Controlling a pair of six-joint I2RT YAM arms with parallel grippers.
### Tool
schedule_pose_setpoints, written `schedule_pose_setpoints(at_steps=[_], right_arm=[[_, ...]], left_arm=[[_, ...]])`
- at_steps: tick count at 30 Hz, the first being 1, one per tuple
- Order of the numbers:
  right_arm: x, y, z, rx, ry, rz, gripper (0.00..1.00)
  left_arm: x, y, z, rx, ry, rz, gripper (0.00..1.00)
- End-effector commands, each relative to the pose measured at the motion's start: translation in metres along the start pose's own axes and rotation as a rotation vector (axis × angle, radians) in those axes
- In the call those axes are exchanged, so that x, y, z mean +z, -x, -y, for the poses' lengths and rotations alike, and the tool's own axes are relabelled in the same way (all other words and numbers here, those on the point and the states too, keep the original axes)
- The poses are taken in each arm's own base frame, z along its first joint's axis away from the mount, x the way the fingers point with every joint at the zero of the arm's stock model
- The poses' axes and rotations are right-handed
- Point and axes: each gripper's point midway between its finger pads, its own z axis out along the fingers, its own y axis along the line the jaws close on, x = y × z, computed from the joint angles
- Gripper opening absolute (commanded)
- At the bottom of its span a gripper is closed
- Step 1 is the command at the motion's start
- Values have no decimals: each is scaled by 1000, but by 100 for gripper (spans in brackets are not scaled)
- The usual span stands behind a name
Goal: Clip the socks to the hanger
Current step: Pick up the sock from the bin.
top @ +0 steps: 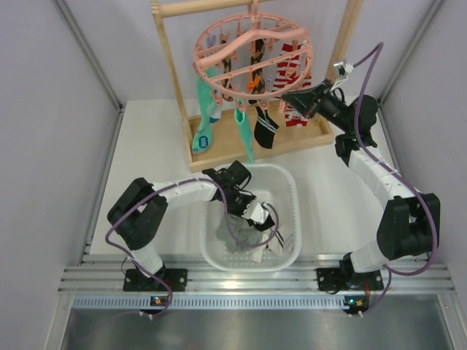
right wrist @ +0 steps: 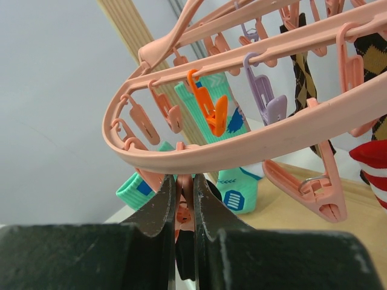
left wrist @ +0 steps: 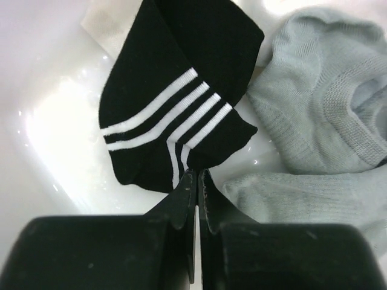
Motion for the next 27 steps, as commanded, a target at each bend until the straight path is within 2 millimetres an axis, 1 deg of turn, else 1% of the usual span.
schedule_pose_setpoints(at_steps=[1,2,3,5,6,8,9,10,11,13,14,15,16,17,20,21,22,23,24,25,26,27], right_arm=[[1,13,-5,-40,27,3,0],[1,15,-6,-44,30,6,0],[1,15,-6,-41,28,6,0],[2,18,-7,-48,29,14,0],[2,20,-8,-48,29,17,0],[3,23,-9,-44,30,24,0],[4,24,-11,-46,33,29,0],[4,26,-11,-46,34,34,0],[4,27,-11,-44,33,37,0],[5,31,-12,-47,34,44,0],[6,32,-12,-46,32,48,0],[6,35,-13,-51,34,53,0],[7,37,-15,-51,37,57,0],[7,37,-14,-48,34,58,0],[8,42,-16,-58,37,70,0],[8,42,-15,-58,37,70,0],[9,43,-16,-62,40,74,0],[9,44,-16,-63,38,77,0],[9,45,-17,-66,40,81,0],[9,46,-17,-67,41,84,0],[9,47,-17,-69,40,88,0],[9,49,-17,-72,40,90,0]], left_arm=[[-24,32,-8,-4,10,88,0],[-29,37,-3,-24,-11,100,0],[-39,48,-11,-23,8,115,0],[-55,64,-10,-103,8,144,0],[-68,77,-18,-120,27,163,0],[-85,93,-20,-220,38,192,0],[-98,106,-27,-249,51,215,0],[-106,114,-28,-331,60,231,0],[-118,127,-37,-355,84,255,0],[-130,142,-35,-467,68,289,0],[-143,154,-42,-479,88,321,0],[-148,160,-45,-508,94,338,0],[-155,168,-48,-576,103,364,0],[-168,180,-56,-586,127,393,0],[-184,193,-73,-698,172,438,0],[-198,203,-84,-701,212,463,0],[-197,203,-93,-768,222,463,0],[-209,207,-104,-786,273,464,0],[-211,208,-110,-815,288,459,0],[-197,201,-119,-894,266,427,0],[-208,207,-123,-918,276,427,0],[-205,206,-125,-948,264,413,0]])
